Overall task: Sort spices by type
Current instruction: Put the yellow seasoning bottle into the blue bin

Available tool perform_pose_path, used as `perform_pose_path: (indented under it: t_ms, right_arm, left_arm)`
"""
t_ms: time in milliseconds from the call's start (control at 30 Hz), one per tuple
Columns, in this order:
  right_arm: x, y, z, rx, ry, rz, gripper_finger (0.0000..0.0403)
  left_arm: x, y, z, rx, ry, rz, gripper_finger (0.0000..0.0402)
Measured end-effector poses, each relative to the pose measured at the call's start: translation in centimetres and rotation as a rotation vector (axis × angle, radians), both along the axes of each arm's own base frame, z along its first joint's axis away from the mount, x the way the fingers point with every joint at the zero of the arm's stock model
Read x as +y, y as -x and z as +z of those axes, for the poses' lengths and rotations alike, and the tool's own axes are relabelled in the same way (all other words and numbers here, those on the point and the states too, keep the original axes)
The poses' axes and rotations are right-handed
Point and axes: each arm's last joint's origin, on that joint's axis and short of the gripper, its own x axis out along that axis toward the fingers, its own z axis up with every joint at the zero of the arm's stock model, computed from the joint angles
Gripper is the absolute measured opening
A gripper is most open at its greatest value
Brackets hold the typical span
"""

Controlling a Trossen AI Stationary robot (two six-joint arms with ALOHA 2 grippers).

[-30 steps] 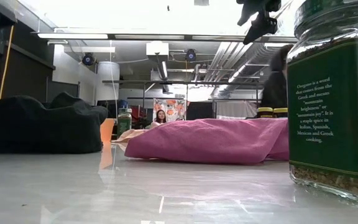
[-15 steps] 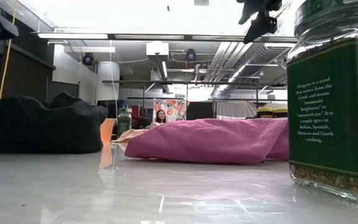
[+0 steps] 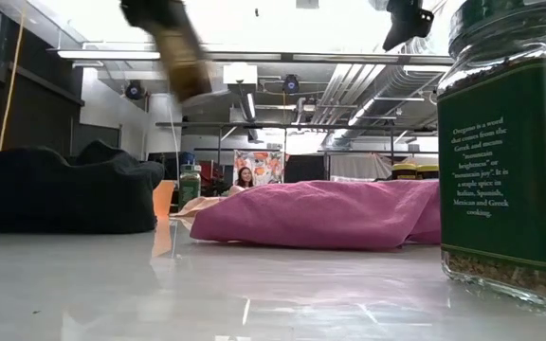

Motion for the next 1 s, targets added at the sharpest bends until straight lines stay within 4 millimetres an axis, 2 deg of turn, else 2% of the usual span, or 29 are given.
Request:
perform_pose_path:
  t_ms: [200,333,467,567,667,867,1000]
  right_arm:
    - [-0.2,-2.4,-2.4,-0.192,0.013,-0.002,0.0326]
    - [-0.9,-3.4,-2.7,-0.314,0.038,-0.040,0.0326]
    - [-1.3,-4.1,-2.3,-0.385,0.148,-0.065,0.0326]
    - [-1.6,-4.8,-2.7,-0.381,0.234,-0.092,0.0326]
    - [-2.0,-5.5,-3.4,-0.355,0.290,-0.119,0.0326]
    - [-3.1,-6.8,-5.2,-0.258,0.419,-0.110,0.0326]
    - [-3.6,-7.0,-5.6,-0.227,0.486,-0.098,0.0326]
  left_arm:
    - [7.9,-3.5,1.3,-0.139,-0.037,-0.036,0.0190]
    - [13.1,-4.1,2.1,-0.223,-0.070,-0.058,0.0190]
    - [16.7,-4.3,2.6,-0.316,-0.074,-0.089,0.0190]
    - [18.4,-4.8,2.7,-0.398,-0.039,-0.115,0.0190]
    - [19.2,-5.4,2.4,-0.442,-0.020,-0.137,0.0190]
    - [19.5,-6.8,0.8,-0.424,0.015,-0.113,0.0190]
    - [19.2,-7.4,0.7,-0.461,0.064,-0.102,0.0190]
